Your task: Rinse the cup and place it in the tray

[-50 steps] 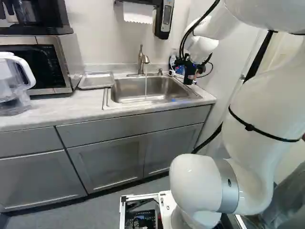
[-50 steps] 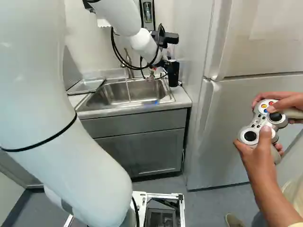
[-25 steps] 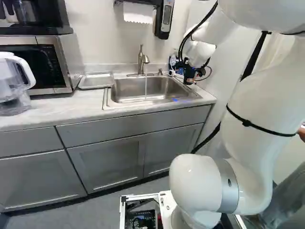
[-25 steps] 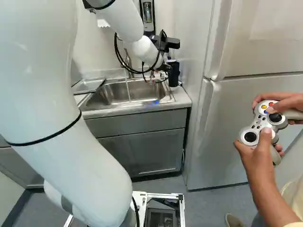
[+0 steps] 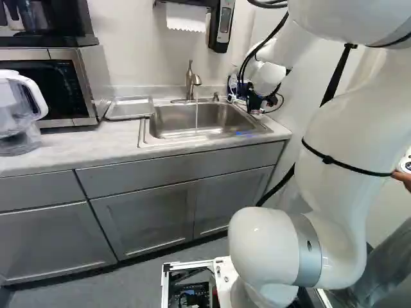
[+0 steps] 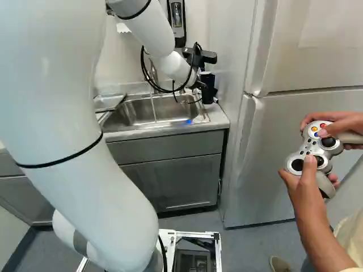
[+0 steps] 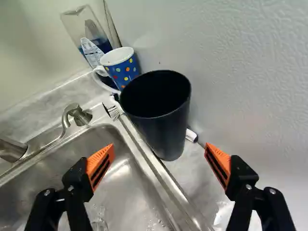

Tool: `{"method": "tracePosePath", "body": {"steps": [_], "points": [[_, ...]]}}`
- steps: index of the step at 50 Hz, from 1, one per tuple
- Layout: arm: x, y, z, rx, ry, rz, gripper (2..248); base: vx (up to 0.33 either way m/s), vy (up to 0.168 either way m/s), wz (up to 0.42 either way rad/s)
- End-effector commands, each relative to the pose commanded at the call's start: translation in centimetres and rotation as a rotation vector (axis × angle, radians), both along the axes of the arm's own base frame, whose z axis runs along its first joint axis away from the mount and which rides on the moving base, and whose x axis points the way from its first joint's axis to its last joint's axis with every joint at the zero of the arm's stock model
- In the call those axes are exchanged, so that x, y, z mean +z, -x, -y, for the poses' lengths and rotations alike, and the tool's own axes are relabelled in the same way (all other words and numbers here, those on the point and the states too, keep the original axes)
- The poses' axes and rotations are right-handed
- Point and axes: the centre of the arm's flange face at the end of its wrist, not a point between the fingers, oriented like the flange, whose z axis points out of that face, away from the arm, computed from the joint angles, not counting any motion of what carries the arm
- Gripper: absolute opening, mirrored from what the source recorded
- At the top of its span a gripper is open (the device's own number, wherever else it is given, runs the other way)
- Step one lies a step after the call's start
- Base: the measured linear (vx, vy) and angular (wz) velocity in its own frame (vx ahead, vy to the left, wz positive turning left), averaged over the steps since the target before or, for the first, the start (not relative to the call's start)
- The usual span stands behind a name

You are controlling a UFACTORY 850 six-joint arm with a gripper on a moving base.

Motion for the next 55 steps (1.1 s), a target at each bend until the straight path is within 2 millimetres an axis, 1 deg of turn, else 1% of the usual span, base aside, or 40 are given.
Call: {"method": "tracePosePath", "body": {"steps": [21,32,55], "points": [[0.0,-0.5,-0.2,0.006,0.000,0.001,247,0.000,0.000,0.000],[0.0,-1.4,-0.2,0.009,0.001,0.002,247,0.000,0.000,0.000],[0.0,-1.4,-0.2,0.009,0.001,0.003,247,0.000,0.000,0.000]]}}
